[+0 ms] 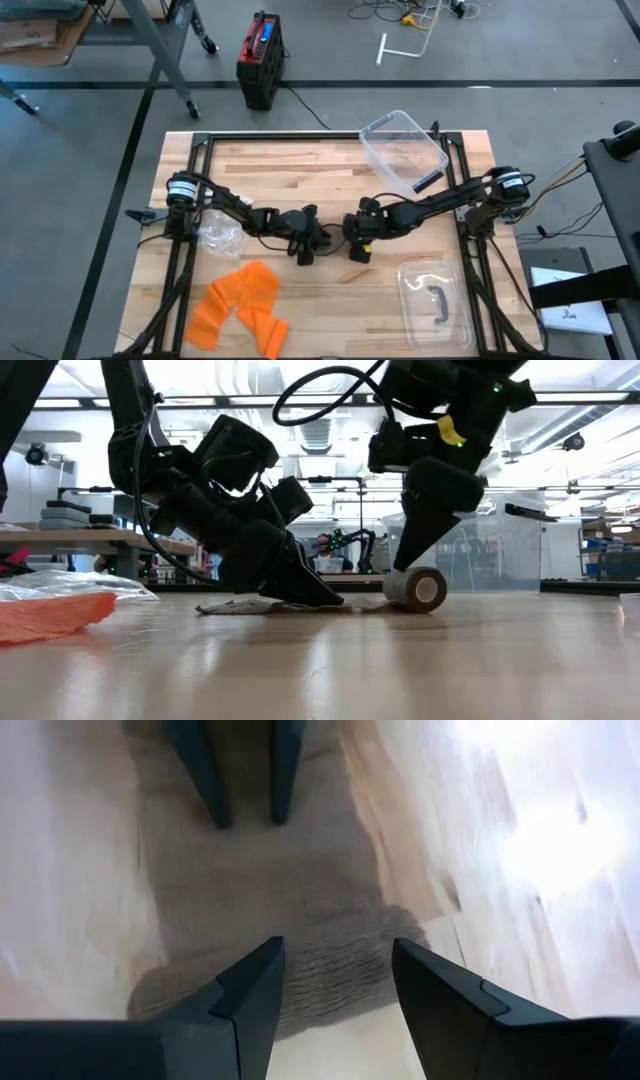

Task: Roll bandage
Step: Uncoil the brown bandage

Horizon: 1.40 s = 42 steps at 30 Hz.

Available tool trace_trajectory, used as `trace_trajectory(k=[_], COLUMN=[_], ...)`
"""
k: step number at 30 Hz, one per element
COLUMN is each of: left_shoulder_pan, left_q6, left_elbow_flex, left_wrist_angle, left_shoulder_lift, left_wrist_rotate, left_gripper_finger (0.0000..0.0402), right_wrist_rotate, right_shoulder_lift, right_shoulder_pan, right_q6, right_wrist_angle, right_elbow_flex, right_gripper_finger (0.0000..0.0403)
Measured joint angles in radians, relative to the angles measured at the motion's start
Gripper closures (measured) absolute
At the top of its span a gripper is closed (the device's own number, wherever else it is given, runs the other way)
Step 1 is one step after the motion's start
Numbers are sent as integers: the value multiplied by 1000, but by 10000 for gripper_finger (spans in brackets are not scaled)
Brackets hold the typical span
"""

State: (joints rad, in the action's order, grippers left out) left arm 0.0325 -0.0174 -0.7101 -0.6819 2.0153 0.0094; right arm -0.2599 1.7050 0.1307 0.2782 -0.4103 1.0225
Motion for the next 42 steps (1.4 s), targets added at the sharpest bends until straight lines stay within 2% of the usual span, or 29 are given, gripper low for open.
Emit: trace_trajectory(k=[10, 22, 28, 42], left_shoulder_pan=[0, 0, 0, -1], left_q6=[0, -9, 4, 5], left_elbow_flex=[1, 11, 3, -59], left_wrist_angle=[5, 177, 168, 175], left_shoulder_lift=[-9, -159, -194, -141], left_wrist_rotate=[1, -27, -27, -28], left_gripper_finger=[300, 266, 260, 260], right_wrist_rotate=[-2, -4, -5, -2], right_shoulder_lift=[1, -48, -96, -99], right_shoulder_pan=[0, 2, 2, 19], right_q6=[-48, -106, -115, -93], right_wrist_angle=[180, 152, 144, 254], right_elbow_flex=[3, -3, -34, -96], right_gripper_finger=[220, 220, 220, 220])
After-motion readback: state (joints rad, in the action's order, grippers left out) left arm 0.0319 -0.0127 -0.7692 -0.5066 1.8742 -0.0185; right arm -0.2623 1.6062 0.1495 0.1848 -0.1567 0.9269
